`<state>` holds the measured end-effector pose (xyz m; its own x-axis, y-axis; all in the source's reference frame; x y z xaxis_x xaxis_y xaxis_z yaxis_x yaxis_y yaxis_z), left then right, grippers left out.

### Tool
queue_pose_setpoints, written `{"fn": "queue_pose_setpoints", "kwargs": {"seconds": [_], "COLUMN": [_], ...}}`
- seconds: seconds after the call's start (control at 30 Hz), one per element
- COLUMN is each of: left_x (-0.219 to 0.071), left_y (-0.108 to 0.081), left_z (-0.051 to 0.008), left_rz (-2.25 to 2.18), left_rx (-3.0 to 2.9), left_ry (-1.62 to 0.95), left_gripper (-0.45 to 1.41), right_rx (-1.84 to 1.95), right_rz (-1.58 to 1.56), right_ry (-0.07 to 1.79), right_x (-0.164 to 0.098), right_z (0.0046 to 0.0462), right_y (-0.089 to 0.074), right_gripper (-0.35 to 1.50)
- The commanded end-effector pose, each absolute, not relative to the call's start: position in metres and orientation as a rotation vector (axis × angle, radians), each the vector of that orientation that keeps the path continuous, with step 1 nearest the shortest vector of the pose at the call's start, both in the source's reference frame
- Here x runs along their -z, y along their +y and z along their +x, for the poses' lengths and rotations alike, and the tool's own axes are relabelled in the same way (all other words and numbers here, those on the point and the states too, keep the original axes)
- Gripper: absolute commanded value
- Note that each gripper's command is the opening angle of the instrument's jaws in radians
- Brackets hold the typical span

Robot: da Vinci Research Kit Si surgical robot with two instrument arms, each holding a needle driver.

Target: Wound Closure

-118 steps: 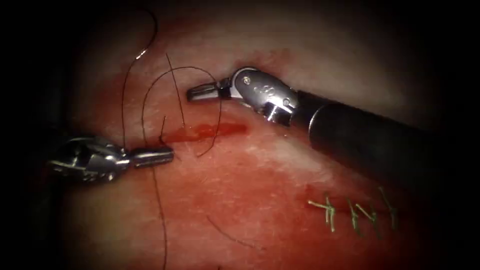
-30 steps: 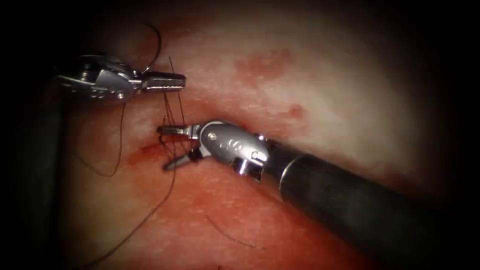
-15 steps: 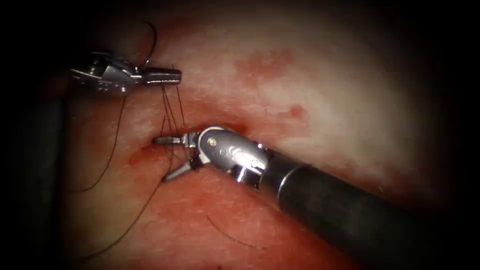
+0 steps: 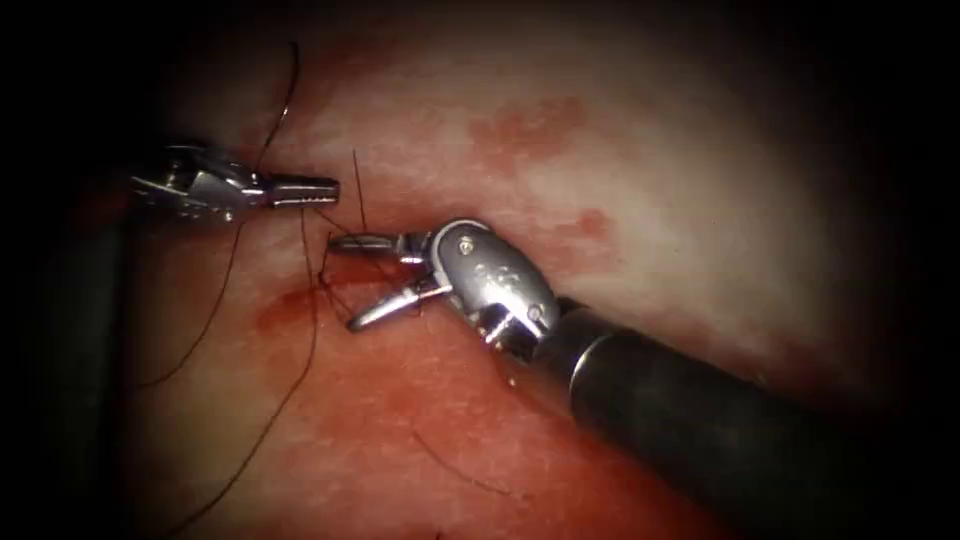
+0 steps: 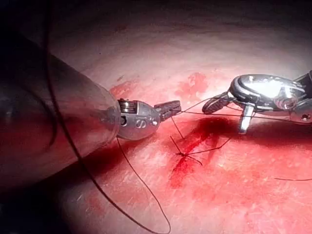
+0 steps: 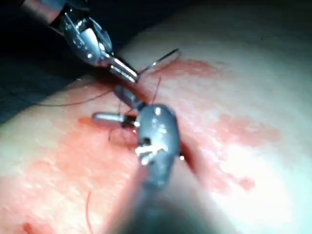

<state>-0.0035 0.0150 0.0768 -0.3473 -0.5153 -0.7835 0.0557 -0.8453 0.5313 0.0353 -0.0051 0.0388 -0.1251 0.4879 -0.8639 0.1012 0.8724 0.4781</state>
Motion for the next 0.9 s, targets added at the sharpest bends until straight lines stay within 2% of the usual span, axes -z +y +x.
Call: {"fn": "queue_pose_setpoints", "kwargs": {"seconds": [0.03,0.53,0.9], "left_x": [-0.0777,-0.0802,-0.0791], "left_y": [0.0154,0.0125,0.0074], "left_z": [-0.0041,-0.0054,-0.0079], "left_rz": [1.535,1.551,1.526], "left_rx": [2.244,2.279,2.298], "left_ry": [-0.598,-0.604,-0.591], "left_gripper": [-0.45,-0.45,-0.45], "right_rx": [-0.342,-0.414,-0.578], "right_rz": [0.479,0.463,0.394], "right_ry": [1.696,1.732,1.686], "right_x": [-0.039,-0.0395,-0.0411], "right_z": [0.0364,0.0361,0.0361], "right_y": [-0.0051,-0.0043,-0.0022], "right_gripper": [0.93,0.91,0.71]}}
